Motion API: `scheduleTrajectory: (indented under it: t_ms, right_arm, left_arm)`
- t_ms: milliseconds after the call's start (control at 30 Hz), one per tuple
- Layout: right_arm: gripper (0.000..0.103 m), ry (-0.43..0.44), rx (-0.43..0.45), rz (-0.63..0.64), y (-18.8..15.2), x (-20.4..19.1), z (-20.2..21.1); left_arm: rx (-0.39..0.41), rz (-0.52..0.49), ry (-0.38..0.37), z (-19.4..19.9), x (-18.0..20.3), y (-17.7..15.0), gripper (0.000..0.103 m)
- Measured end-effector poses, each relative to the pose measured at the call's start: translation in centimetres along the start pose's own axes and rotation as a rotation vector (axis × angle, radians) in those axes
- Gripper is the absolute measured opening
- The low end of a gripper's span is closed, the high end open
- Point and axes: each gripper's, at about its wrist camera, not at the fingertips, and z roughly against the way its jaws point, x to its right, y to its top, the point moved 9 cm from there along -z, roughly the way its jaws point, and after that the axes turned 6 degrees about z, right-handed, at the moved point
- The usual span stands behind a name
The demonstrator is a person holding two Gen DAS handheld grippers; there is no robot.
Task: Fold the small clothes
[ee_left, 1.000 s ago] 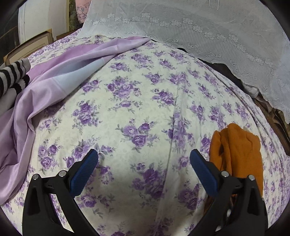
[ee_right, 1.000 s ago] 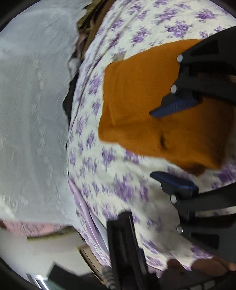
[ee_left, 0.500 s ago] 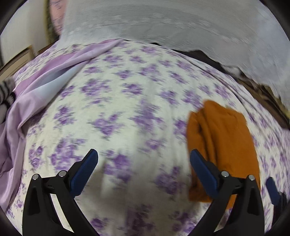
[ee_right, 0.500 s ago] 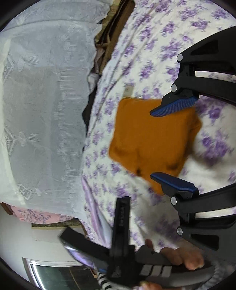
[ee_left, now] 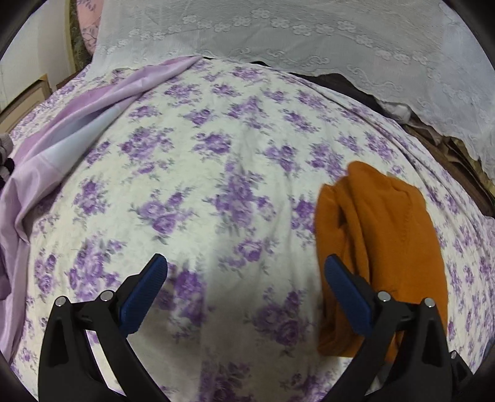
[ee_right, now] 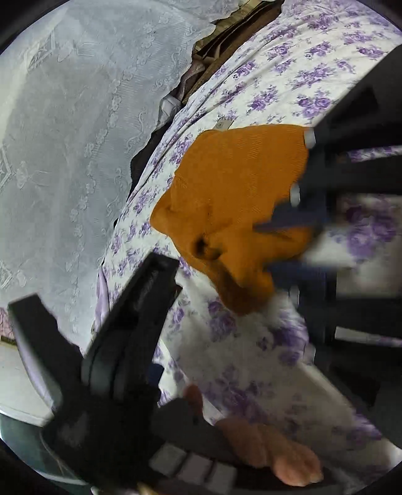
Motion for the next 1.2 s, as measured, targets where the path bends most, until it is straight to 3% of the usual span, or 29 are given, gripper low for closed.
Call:
scheduleTrajectory:
  t_ms: [133, 300, 400, 500, 567, 633, 733, 900, 1000, 1200]
  right_arm:
    - [0.011, 0.044, 0.047, -0.061, 2.4, -1.1, 0.6]
    - [0.013, 0.118, -0.084, -0.065, 0.2, -2.7, -2.9]
    - [0.019, 0.155, -0.071, -0.111, 0.0, -2.1, -2.4]
    - [0.035, 0.219, -0.06, -0.131, -0.6, -2.1, -1.3]
    - [0.038, 0.251, -0.044, -0.142, -0.9, -1.9, -0.2]
    - [0.038, 0.283, -0.036, -0.167, -1.4, -1.3, 1.0]
    - [0.037, 0.282, -0.012, -0.21, -1.7, 1.3, 2.4]
    - [0.036, 0.242, 0.04, -0.389, -0.8, 7.5, 3.2]
    - [0.028, 0.228, 0.033, -0.513, 1.0, 11.4, 0.9]
    - [0.024, 0.224, -0.041, -0.581, 2.6, 13.0, -7.3]
  left_arm:
    - [0.017, 0.034, -0.021, 0.6, -0.7, 0.8, 0.099]
    - [0.001, 0.023, 0.01, -0.2, -0.9, 0.5, 0.099]
    - [-0.035, -0.043, 0.039, -1.4, 0.2, -0.7, 0.099]
    - [-0.052, -0.14, 0.112, -2.5, 1.1, -2.0, 0.099]
    - [-0.034, -0.194, 0.177, -2.9, 1.4, -2.4, 0.099]
    - [-0.017, -0.21, 0.194, -2.7, 1.5, -2.4, 0.099]
    - [0.004, -0.19, 0.167, -1.8, 1.3, -1.9, 0.098]
    - [0.087, -0.108, 0.034, 1.9, 2.0, 0.3, 0.098]
    - [0.068, -0.138, -0.023, 2.0, 4.5, 0.7, 0.098]
    - [0.065, -0.245, 0.082, -3.4, 7.1, -0.7, 0.099]
